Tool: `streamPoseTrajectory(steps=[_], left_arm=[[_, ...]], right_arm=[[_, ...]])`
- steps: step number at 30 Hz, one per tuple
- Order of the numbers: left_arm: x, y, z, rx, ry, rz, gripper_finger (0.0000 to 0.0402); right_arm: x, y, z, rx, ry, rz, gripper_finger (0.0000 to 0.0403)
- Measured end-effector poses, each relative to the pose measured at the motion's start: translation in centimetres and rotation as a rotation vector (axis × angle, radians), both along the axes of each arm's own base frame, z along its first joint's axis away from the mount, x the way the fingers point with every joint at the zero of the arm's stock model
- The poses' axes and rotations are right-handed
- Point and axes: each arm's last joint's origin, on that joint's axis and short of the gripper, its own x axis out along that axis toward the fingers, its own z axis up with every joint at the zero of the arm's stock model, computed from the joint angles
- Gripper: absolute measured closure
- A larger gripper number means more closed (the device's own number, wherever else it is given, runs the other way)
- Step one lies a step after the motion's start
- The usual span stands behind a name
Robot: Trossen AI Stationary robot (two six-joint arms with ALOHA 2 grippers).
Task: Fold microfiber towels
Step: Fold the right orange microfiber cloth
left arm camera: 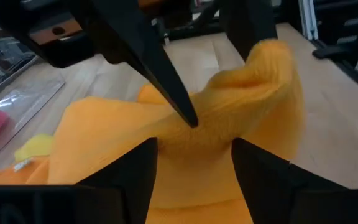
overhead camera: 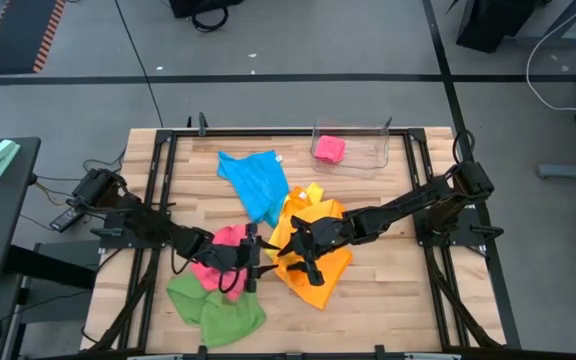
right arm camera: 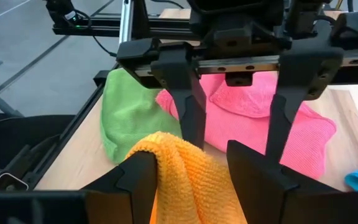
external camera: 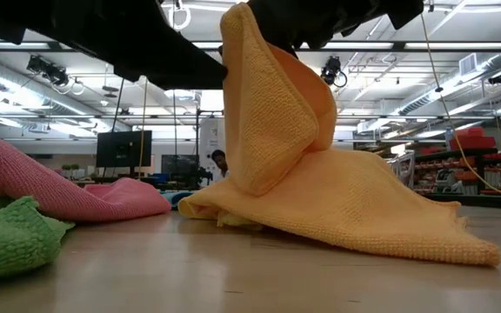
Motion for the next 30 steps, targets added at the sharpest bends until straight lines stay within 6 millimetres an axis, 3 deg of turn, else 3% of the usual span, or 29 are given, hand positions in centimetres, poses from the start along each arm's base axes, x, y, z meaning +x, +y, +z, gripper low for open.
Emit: streamPoseTrajectory(steps=[8,20,30], left_arm=[[-0.1,-0.7,0.4,0.101,-0.037,-0.060,0.0184],[0.0,-1.0,0.8,0.094,-0.079,-0.109,0.0184],[0.3,-1.7,0.6,0.174,-0.145,-0.165,0.0184]], right_arm=[[0.1,0.1,0.3,0.017,-0.027,0.023,0.0207],[0.3,0.2,0.8,0.023,-0.089,0.047,0.0207],[0.6,1.5,0.7,0.048,-0.151,0.111,0.0207]])
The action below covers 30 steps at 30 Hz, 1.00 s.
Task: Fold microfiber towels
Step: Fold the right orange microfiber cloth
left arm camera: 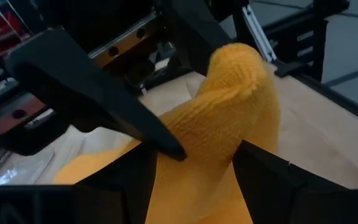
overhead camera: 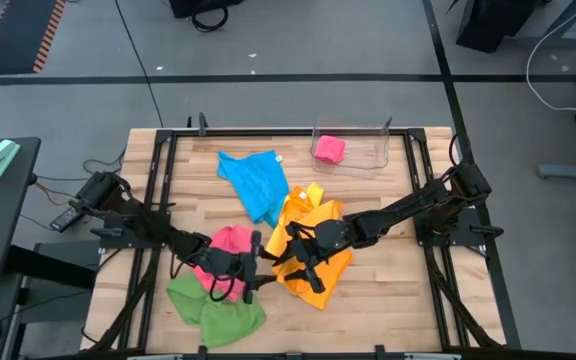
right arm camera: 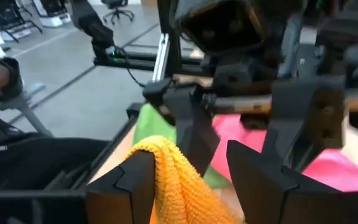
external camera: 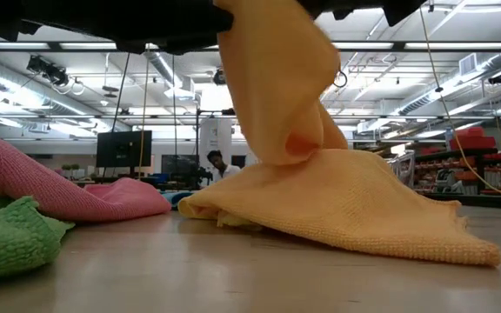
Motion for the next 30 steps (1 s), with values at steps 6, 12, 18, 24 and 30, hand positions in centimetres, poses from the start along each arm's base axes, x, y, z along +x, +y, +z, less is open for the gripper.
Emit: streamPoseTrajectory(steps=[6,12,18,24,30], left_arm=[[0.1,-0.5,0.2,0.048,-0.053,-0.070,0.0183],[0.0,-0.6,0.3,0.012,-0.051,-0.074,0.0193],[-0.1,-0.7,0.3,-0.039,-0.048,-0.041,0.0220],[0.2,-0.3,0.4,-0.080,-0.058,-0.017,0.0242],[0.3,0.3,0.1,-0.121,-0.030,0.038,0.0283]], right_arm=[[0.1,0.2,0.6,0.050,-0.047,0.035,0.0207],[-0.3,0.0,1.4,0.058,-0.048,0.014,0.0207],[-1.1,-0.1,2.7,-0.001,0.039,-0.096,0.0208],[-1.4,0.7,2.6,-0.127,0.029,-0.234,0.0206],[-1.6,0.5,2.1,-0.166,0.080,-0.258,0.0201]])
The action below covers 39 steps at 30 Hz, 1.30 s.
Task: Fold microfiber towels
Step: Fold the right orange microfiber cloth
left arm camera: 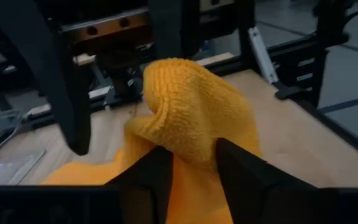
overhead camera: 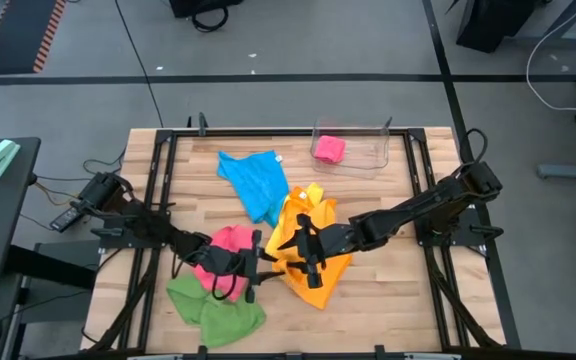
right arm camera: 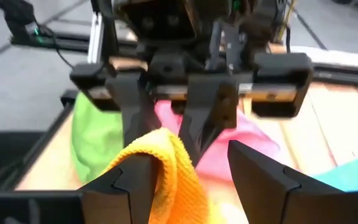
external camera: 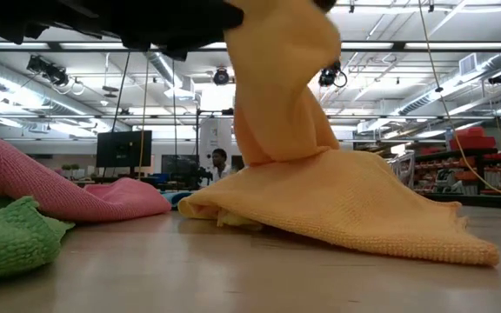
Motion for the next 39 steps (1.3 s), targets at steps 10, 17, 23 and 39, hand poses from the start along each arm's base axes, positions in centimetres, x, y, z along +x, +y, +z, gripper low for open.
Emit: streamPoseTrajectory(steps=[10,17,23,39], left_arm=[[0.0,0.2,-0.7,-0.009,0.071,0.018,0.0387],[-0.9,-1.0,-1.5,-0.044,0.148,-0.016,0.0381],[-2.3,-2.7,-2.6,-0.059,0.266,-0.075,0.0387],[-4.0,-4.9,-2.8,-0.214,0.316,-0.109,0.0343]], right_arm=[[-1.6,-0.2,1.0,-0.020,0.075,-0.007,0.0200],[-3.8,1.6,0.8,0.012,0.193,-0.035,0.0200],[-4.7,5.7,-2.6,-0.061,0.273,0.040,0.0200],[-3.7,9.2,-8.5,-0.329,0.237,0.041,0.0200]])
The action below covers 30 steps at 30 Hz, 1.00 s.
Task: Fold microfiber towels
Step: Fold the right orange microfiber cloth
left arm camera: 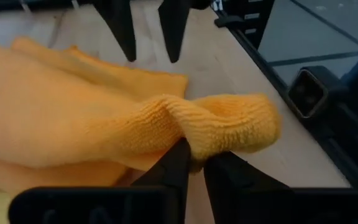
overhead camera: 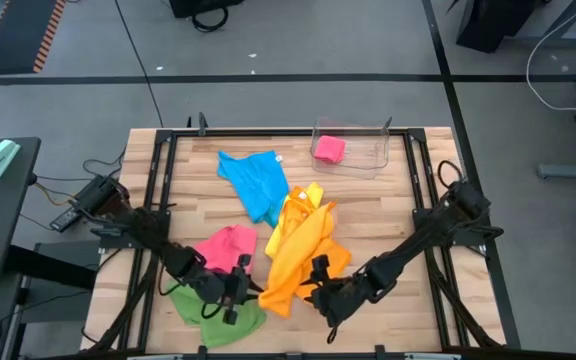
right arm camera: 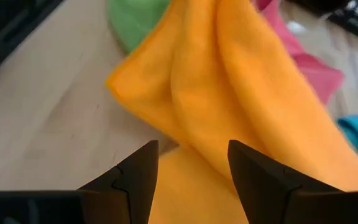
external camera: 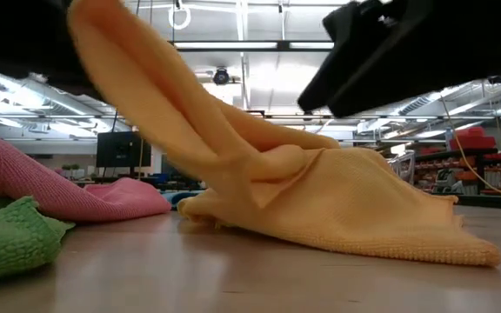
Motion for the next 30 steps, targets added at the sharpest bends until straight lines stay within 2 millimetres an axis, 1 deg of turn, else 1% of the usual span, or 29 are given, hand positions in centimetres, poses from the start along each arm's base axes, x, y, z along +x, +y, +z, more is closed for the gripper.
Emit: streamPoseTrajectory(steps=[4,7,12,15,17,21,25,26,30], left_arm=[[-0.8,-1.0,-0.1,-0.071,0.028,-0.005,0.0332],[-1.5,-1.7,-0.3,-0.071,0.045,-0.027,0.0329],[-2.1,-2.5,0.3,-0.016,-0.043,-0.015,0.0328],[-1.8,-2.1,0.4,0.006,-0.067,0.051,0.0321],[-1.4,-1.6,0.3,-0.018,-0.066,0.105,0.0310],[-0.7,-0.9,0.1,-0.062,-0.052,0.154,0.0274],[-0.3,-1.5,0.2,-0.052,-0.045,0.127,0.0232],[0.1,-1.9,0.3,-0.052,-0.047,0.126,0.0223],[1.4,-2.7,0.0,-0.021,-0.005,0.138,0.0202]], right_arm=[[0.7,0.1,-1.0,0.014,-0.003,0.035,0.0200],[0.8,0.2,-1.3,0.009,0.004,0.063,0.0200],[0.8,0.0,-1.0,-0.011,0.004,0.077,0.0201],[0.8,-0.3,-1.1,-0.022,0.017,0.061,0.0204],[0.8,-0.7,-1.1,-0.021,0.035,0.043,0.0205],[0.3,-1.2,-0.7,-0.004,0.082,-0.010,0.0205],[-0.1,-1.3,-0.5,0.025,0.114,-0.043,0.0205],[-0.2,-1.2,-0.5,0.031,0.115,-0.046,0.0205],[-0.4,-0.9,-0.6,0.031,0.120,-0.037,0.0205]])
